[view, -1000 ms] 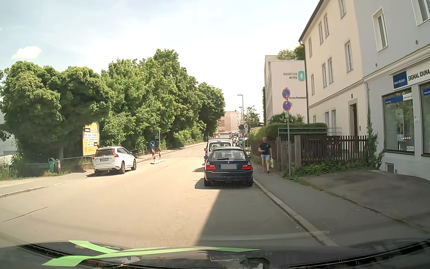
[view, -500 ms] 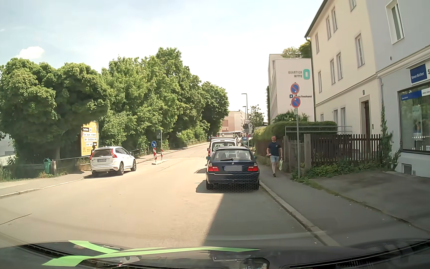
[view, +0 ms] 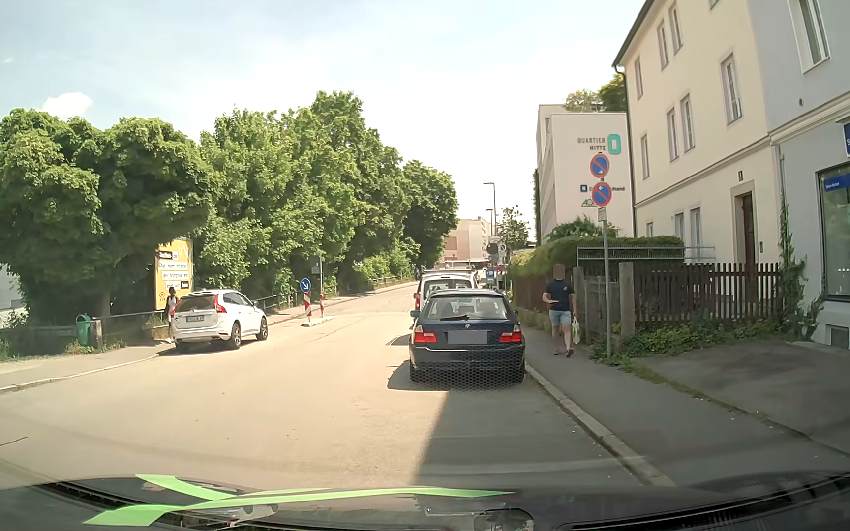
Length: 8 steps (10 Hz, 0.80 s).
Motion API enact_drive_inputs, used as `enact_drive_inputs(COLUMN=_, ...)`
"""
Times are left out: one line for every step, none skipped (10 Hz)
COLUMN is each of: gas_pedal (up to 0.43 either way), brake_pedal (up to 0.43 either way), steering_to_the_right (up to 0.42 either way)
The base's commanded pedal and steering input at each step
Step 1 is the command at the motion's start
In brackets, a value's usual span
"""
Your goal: Follow the waypoints while adhering to traffic rules and regulations
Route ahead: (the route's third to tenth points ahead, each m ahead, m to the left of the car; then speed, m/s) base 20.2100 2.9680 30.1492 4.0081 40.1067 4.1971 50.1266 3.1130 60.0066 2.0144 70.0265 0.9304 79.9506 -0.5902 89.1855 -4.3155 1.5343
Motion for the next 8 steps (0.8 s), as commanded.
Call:
enact_drive_inputs(gas_pedal=0.0, brake_pedal=0.177, steering_to_the_right=-0.044)
enact_drive_inputs(gas_pedal=0.0, brake_pedal=0.171, steering_to_the_right=-0.044)
enact_drive_inputs(gas_pedal=0.0, brake_pedal=0.171, steering_to_the_right=-0.043)
enact_drive_inputs(gas_pedal=0.0, brake_pedal=0.165, steering_to_the_right=-0.04)
enact_drive_inputs(gas_pedal=0.0, brake_pedal=0.159, steering_to_the_right=-0.032)
enact_drive_inputs(gas_pedal=0.0, brake_pedal=0.159, steering_to_the_right=-0.025)
enact_drive_inputs(gas_pedal=0.0, brake_pedal=0.152, steering_to_the_right=-0.021)
enact_drive_inputs(gas_pedal=0.0, brake_pedal=0.159, steering_to_the_right=-0.015)
